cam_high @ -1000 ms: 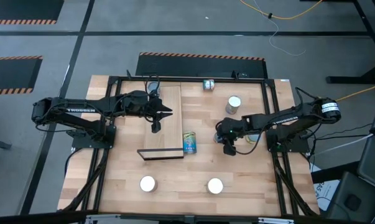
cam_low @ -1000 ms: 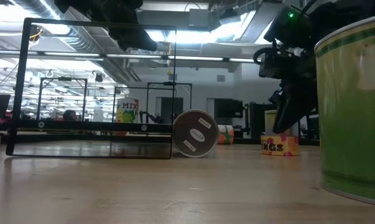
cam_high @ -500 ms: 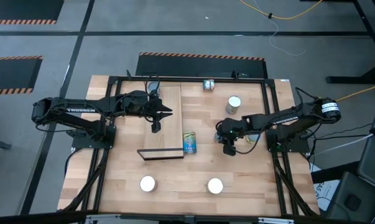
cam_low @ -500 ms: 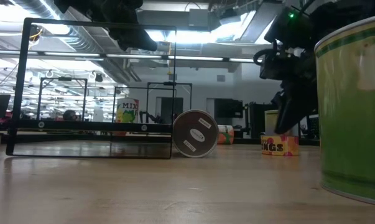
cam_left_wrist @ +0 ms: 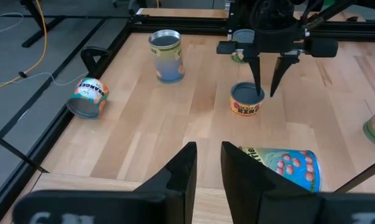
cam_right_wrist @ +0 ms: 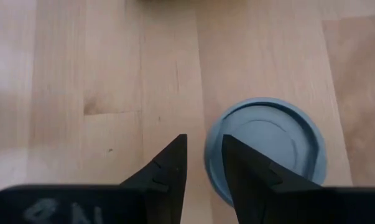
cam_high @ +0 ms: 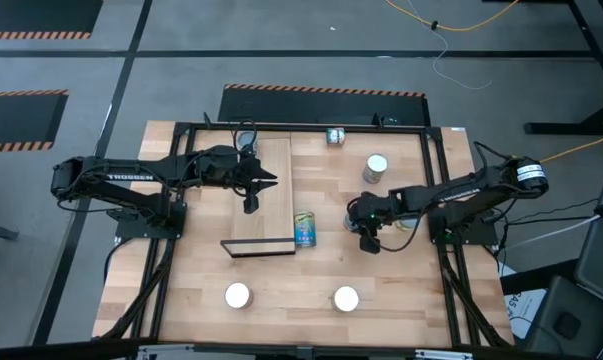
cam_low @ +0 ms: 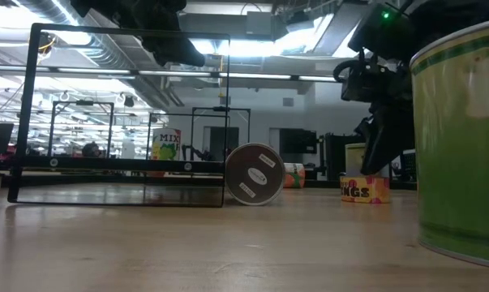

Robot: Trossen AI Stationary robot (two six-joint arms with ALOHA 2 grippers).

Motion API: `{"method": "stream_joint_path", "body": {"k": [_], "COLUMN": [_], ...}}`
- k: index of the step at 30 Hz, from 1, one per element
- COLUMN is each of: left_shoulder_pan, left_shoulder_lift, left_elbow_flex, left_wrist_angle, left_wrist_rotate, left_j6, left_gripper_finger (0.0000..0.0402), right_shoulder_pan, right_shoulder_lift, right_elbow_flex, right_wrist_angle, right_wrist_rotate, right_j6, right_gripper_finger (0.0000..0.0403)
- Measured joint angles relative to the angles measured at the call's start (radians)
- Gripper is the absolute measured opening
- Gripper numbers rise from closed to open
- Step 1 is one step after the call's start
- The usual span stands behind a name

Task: Pick and place cans onto a shelf
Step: Put the small canned pineapples on the shelf

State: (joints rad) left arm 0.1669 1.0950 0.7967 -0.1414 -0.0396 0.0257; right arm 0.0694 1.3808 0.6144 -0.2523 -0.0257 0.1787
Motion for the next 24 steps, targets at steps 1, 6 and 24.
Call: {"method": "stream_joint_path", "body": {"k": [1, 6, 24], "left_shoulder_pan": [0.0, 0.0, 0.0], "left_shoulder_lift": [0.0, 0.0, 0.0], "left_elbow_flex": [0.0, 0.0, 0.0], "left_wrist_angle": [0.0, 0.0, 0.0], "left_wrist_rotate": [0.0, 0.0, 0.0], "left_j6": [0.0, 0.0, 0.0], "left_gripper_finger": [0.0066, 0.0066, 0.0066], "right_shoulder_pan": [0.001, 0.0, 0.004], "right_shoulder_lift": [0.0, 0.0, 0.023], "right_elbow_flex": [0.0, 0.0, 0.0], "right_wrist_angle": [0.0, -0.001, 0.0], "right_wrist_rotate": [0.009, 0.051, 0.05], "right_j6": [0.0, -0.001, 0.0], "right_gripper_finger": [0.0105, 0.0105, 0.0105]}}
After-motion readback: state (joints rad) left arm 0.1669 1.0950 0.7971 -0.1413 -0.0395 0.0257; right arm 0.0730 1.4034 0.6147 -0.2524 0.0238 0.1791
